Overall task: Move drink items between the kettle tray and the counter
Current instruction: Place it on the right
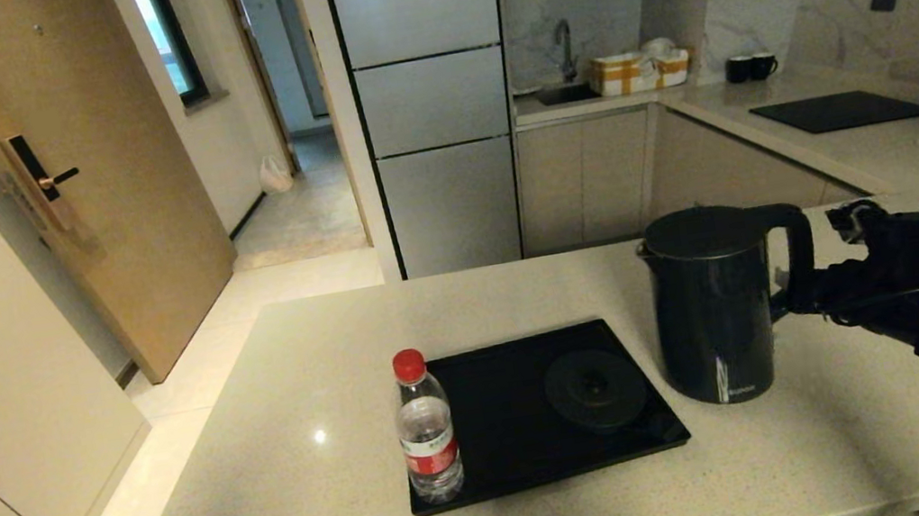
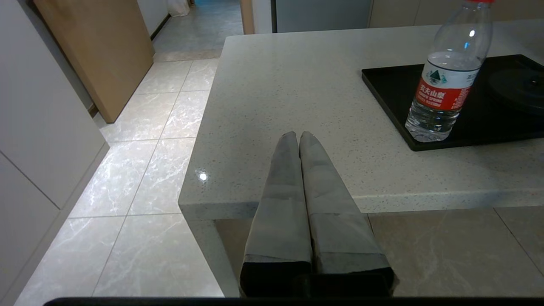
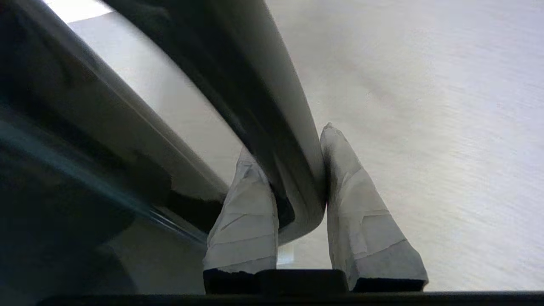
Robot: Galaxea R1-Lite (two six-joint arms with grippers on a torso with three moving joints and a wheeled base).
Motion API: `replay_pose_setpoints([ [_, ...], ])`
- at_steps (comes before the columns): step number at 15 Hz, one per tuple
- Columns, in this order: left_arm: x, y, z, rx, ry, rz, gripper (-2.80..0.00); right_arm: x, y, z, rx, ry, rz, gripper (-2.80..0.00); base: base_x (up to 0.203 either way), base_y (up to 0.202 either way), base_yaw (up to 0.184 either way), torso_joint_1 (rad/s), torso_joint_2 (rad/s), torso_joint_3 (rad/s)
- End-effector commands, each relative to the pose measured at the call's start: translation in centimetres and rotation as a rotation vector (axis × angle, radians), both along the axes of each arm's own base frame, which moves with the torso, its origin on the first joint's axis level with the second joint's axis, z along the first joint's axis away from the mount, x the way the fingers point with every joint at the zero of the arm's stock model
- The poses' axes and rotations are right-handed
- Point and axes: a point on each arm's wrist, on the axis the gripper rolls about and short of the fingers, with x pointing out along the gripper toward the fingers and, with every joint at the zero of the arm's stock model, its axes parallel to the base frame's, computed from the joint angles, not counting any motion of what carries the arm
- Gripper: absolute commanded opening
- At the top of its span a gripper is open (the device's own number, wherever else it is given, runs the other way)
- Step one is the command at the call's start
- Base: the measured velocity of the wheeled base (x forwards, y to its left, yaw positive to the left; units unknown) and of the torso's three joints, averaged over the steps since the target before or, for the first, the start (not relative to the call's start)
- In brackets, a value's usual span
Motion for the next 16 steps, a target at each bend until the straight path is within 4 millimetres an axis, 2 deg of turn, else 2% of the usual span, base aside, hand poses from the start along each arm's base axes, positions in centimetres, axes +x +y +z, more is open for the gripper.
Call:
replay_pose_setpoints([
  [1,0.0,0.0,0.0,0.0,0.003,0.001,-2.8,0.2,-0.1,-1.0,0.004,0.02,-0.001,-2.8,0.0,0.0,0.0,0.0,0.0,0.0],
  [5,0.0,0.0,0.0,0.0,0.003,0.001,-2.8,0.3,-0.2,-2.4,-0.013,0.051,0.006,-2.8,0.0,0.0,0.0,0.0,0.0,0.0],
  [13,0.0,0.0,0.0,0.0,0.003,0.001,-2.8,0.1,-0.5,-2.9,-0.02,0.073,0.001,-2.8,0.0,0.0,0.0,0.0,0.0,0.0],
  [14,0.0,0.0,0.0,0.0,0.003,0.001,-2.8,0.1,-0.5,-2.9,-0.02,0.073,0.001,0.0,0.0,0.0,0.0,0.0,0.0,0.0],
  [16,0.0,0.0,0.0,0.0,0.003,0.001,-2.8,0.1,-0.5,-2.3,-0.037,0.052,0.006,0.0,0.0,0.0,0.0,0.0,0.0,0.0],
])
